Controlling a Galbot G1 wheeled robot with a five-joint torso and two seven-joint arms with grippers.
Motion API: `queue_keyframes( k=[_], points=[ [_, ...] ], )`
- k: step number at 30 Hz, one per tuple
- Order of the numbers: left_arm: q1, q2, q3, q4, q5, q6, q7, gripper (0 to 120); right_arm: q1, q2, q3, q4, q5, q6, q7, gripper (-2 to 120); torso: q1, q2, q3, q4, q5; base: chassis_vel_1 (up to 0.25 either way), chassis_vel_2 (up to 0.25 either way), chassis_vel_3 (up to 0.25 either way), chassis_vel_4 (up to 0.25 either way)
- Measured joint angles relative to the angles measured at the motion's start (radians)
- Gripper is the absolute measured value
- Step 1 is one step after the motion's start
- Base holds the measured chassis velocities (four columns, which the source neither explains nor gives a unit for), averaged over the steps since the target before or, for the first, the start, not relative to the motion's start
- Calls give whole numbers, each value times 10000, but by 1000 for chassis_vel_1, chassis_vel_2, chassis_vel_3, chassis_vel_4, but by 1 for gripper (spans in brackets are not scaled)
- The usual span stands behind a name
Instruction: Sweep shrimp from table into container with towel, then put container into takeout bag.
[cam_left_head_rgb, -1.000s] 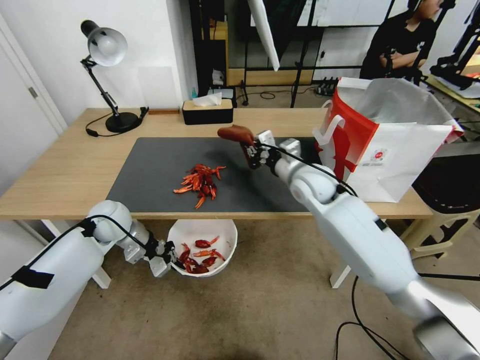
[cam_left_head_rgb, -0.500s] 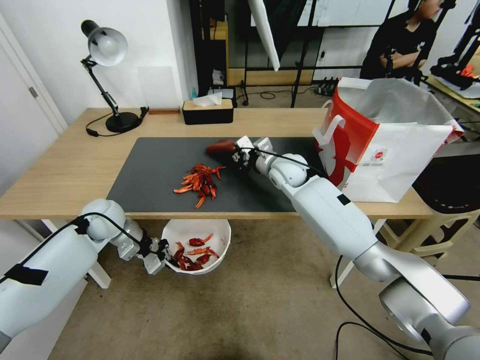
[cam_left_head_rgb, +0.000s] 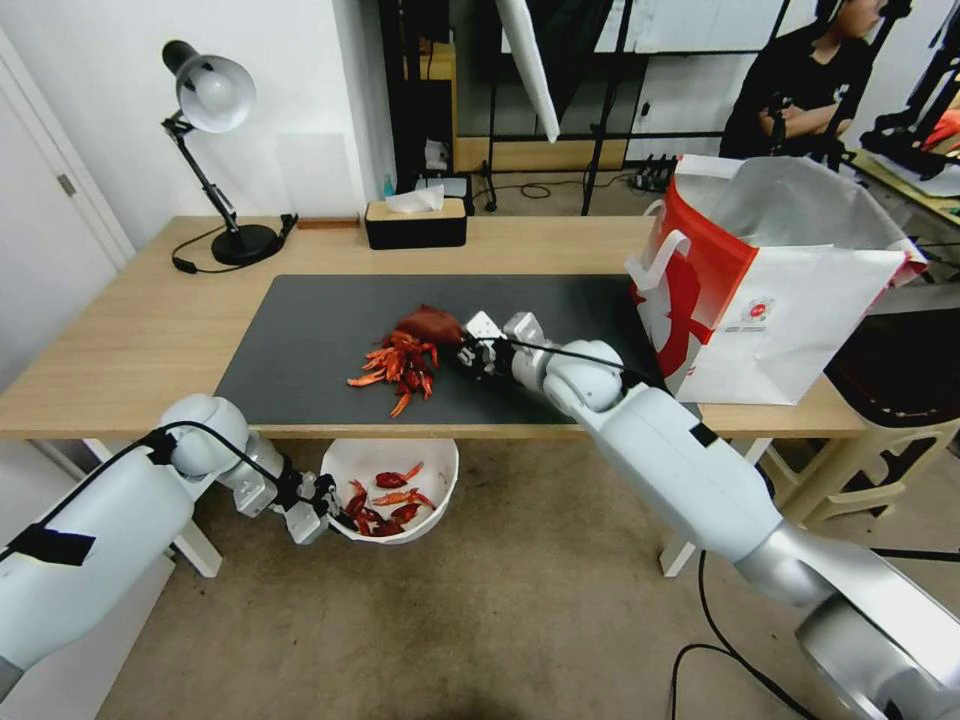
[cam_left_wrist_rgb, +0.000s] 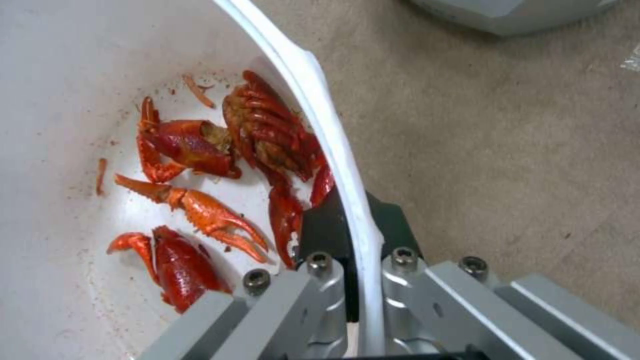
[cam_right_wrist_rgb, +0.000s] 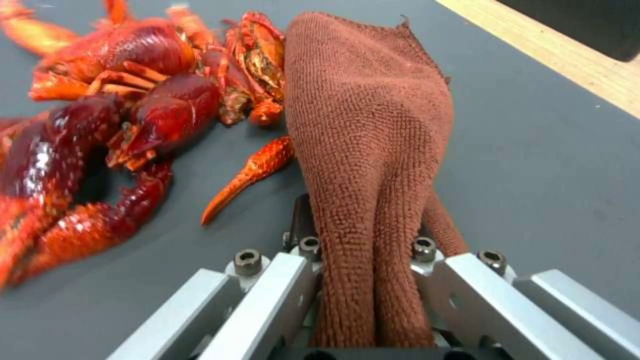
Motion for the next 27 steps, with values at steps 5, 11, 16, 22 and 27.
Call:
queue_keyframes(
  k=[5, 11, 16, 22, 27],
  points=[
    [-100, -14, 26, 59, -13, -4, 0, 0, -382, -263, -2, 736, 109, -1, -4, 4, 0, 0, 0, 2, -1, 0, 0, 0, 0],
    [-148, -2, 35, 63, -41, -5, 4, 0, -738, -462, 9, 1335, 105, -31, -2, 4, 0, 0, 0, 3, 0, 0, 0, 0, 0],
    [-144, -3, 34, 100, -48, -5, 5, 0, -1051, -620, 67, 1747, 44, -34, -9, 4, 1, 0, 0, 2, 0, 0, 0, 0, 0],
    [-138, -8, 28, 106, -63, -9, 4, 0, -1385, -792, 178, 2210, 9, -35, -15, 4, 0, 0, 0, 2, -1, 0, 0, 0, 0],
    [-140, -12, 27, 107, -64, -15, 1, 0, -1725, -968, 352, 2675, -19, -26, -15, 4, 0, 0, 0, 2, -1, 0, 0, 0, 0]
  ],
)
